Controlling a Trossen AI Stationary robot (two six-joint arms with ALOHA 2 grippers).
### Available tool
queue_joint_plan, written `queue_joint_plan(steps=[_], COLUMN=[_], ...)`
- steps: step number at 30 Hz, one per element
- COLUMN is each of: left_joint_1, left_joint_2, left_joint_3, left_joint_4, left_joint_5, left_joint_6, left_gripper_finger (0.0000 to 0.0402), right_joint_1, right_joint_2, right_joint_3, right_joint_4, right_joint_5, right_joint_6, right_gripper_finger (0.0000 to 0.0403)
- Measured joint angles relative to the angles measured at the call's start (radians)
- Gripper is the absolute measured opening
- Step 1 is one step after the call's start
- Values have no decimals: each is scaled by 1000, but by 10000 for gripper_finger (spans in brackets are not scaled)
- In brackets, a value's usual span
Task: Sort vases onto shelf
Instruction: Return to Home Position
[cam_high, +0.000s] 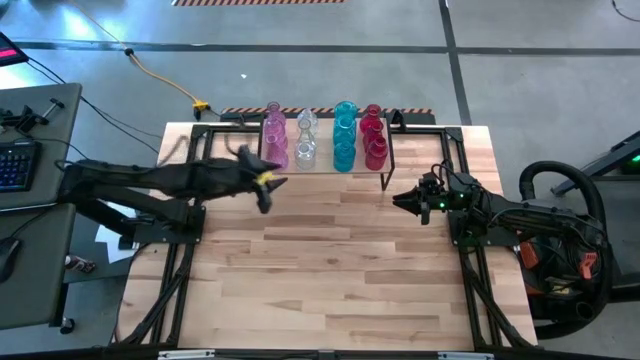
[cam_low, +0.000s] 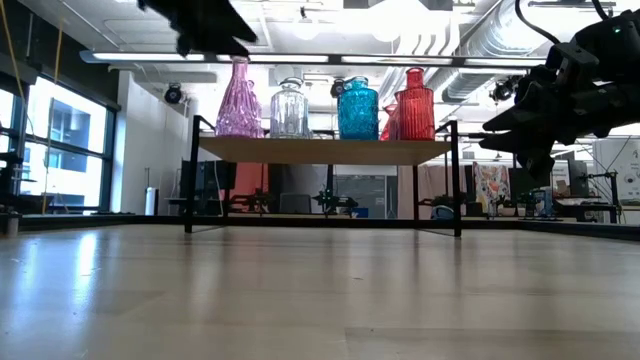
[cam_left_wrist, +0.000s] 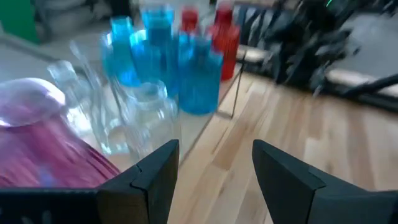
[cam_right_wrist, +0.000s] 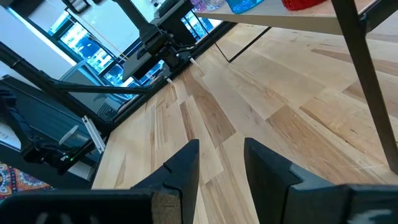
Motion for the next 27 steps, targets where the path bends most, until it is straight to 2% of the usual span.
queue_joint_plan(steps=[5,9,14,21,27], left_joint_1=[-12,-15,-15,-15,-15], left_joint_2=[-191,-339,-533,-750,-812], left_joint_3=[0,0,-102,-361,-583], left_joint_4=[-82,-208,-229,-21,248], left_joint_5=[54,132,149,177,201], left_joint_6=[98,110,85,100,128], left_gripper_finger=[195,195,195,195,195], right_joint_1=[0,0,0,0,0], right_joint_2=[0,0,0,0,0], right_joint_3=[0,0,0,0,0], right_joint_4=[0,0,0,0,0], right_joint_5=[0,0,0,0,0], right_joint_6=[0,0,0,0,0], right_gripper_finger=[108,108,108,108,108])
